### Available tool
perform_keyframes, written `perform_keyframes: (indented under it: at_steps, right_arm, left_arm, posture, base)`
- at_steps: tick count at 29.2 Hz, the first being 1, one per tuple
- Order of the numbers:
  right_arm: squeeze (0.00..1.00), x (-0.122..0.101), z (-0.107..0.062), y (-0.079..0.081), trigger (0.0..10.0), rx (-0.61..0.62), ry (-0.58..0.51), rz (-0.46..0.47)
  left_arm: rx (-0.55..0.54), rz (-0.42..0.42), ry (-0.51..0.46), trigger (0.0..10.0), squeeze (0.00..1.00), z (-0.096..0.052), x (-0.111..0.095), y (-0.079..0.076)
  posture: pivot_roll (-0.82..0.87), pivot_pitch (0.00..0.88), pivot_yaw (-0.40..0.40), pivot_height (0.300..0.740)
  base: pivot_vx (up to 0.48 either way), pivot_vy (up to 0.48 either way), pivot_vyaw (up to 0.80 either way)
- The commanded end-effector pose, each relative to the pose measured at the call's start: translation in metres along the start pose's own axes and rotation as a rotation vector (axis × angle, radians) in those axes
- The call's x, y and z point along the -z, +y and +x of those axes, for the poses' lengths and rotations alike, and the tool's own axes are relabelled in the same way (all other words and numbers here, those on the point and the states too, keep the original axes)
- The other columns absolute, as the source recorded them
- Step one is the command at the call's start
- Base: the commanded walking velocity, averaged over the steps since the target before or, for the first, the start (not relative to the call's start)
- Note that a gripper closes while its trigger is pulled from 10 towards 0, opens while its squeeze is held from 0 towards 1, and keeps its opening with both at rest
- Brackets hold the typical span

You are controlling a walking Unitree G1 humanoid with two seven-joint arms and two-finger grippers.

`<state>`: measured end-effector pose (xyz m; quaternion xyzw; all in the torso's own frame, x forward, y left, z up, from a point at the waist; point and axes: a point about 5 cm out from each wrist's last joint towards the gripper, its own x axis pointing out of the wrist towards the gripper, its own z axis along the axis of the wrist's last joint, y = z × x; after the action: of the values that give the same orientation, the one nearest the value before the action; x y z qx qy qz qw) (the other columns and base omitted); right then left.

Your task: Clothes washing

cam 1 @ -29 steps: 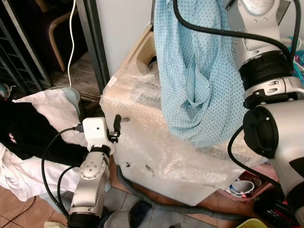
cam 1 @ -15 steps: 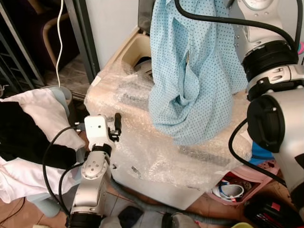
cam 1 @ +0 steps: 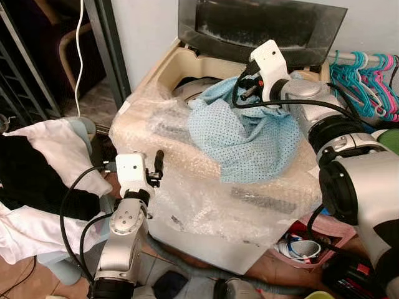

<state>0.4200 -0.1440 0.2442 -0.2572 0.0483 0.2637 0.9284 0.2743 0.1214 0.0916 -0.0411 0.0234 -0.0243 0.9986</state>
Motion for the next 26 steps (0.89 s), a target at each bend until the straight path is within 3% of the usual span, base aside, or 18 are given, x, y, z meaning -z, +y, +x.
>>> perform_keyframes:
  at_steps: [1,2,3,5,6,9,12,15,18,19,21,26]
  right_arm:
    - [1.00,-0.017,-0.004,-0.008,10.0,0.041,-0.100,-0.114]
    - [1.00,-0.020,-0.006,-0.011,10.0,0.061,-0.127,-0.108]
    - [1.00,-0.045,-0.015,-0.023,10.0,0.143,-0.349,-0.021]
    - [1.00,-0.063,-0.027,-0.036,10.0,0.192,-0.519,0.022]
    - [1.00,-0.070,-0.035,-0.043,10.0,0.211,-0.569,0.010]
    - [1.00,-0.071,-0.041,-0.048,10.0,0.165,-0.579,0.038]
    - [1.00,-0.059,-0.050,-0.056,10.0,0.048,-0.530,0.107]
    - [1.00,-0.034,-0.048,-0.050,10.0,-0.149,-0.334,0.150]
    - [1.00,0.011,-0.064,-0.039,10.0,-0.341,-0.092,-0.191]
    - [1.00,0.019,-0.071,-0.038,10.0,-0.383,-0.052,-0.232]
    - [1.00,0.015,-0.083,-0.044,10.0,-0.442,-0.057,-0.206]
    - [1.00,0.004,-0.094,-0.052,10.0,-0.469,-0.063,-0.218]
  left_arm:
    - [0.006,-0.006,0.022,10.0,0.00,0.000,0.003,-0.005]
    - [0.006,-0.006,0.022,10.0,0.00,-0.001,0.003,-0.005]
    - [0.007,-0.005,0.024,10.0,0.00,-0.001,0.003,-0.005]
    - [0.008,-0.005,0.025,10.0,0.00,-0.001,0.004,-0.005]
    - [0.008,-0.005,0.026,10.0,0.00,-0.001,0.004,-0.005]
    - [0.010,-0.006,0.028,10.0,0.00,-0.002,0.004,-0.005]
    - [0.016,-0.007,0.034,10.0,0.00,-0.002,0.005,-0.005]
    - [0.023,-0.006,0.037,10.0,0.00,-0.001,0.005,-0.006]
    - [0.032,-0.006,0.044,10.0,0.00,-0.001,0.006,-0.007]
    - [0.033,-0.006,0.046,10.0,0.00,-0.002,0.006,-0.007]
    - [0.034,-0.006,0.048,10.0,0.00,-0.002,0.006,-0.006]
    - [0.034,-0.003,0.051,10.0,0.00,-0.002,0.006,-0.006]
  posture:
    - [-0.01,0.003,-0.024,0.740]
    - [-0.01,0.003,-0.024,0.740]
    - [-0.01,0.005,-0.024,0.740]
    - [-0.01,0.007,-0.022,0.740]
    - [-0.02,0.008,-0.020,0.740]
    - [-0.02,0.013,-0.016,0.740]
    - [-0.03,0.018,-0.009,0.740]
    - [-0.04,0.024,-0.002,0.740]
    - [-0.05,0.027,0.003,0.740]
    - [-0.05,0.028,0.004,0.740]
    - [-0.05,0.026,0.004,0.740]
    - [-0.05,0.028,0.003,0.740]
  base:
    - [0.000,0.000,0.00]
    - [0.000,0.000,0.00]
    - [0.000,0.000,0.00]
    - [0.000,0.000,0.00]
    - [0.000,0.000,0.00]
    - [0.000,0.000,0.00]
    - [0.000,0.000,0.00]
    - [0.000,0.000,0.00]
    - [0.000,0.000,0.00]
    - [0.000,0.000,0.00]
    - [0.000,0.000,0.00]
    - [0.000,0.000,0.00]
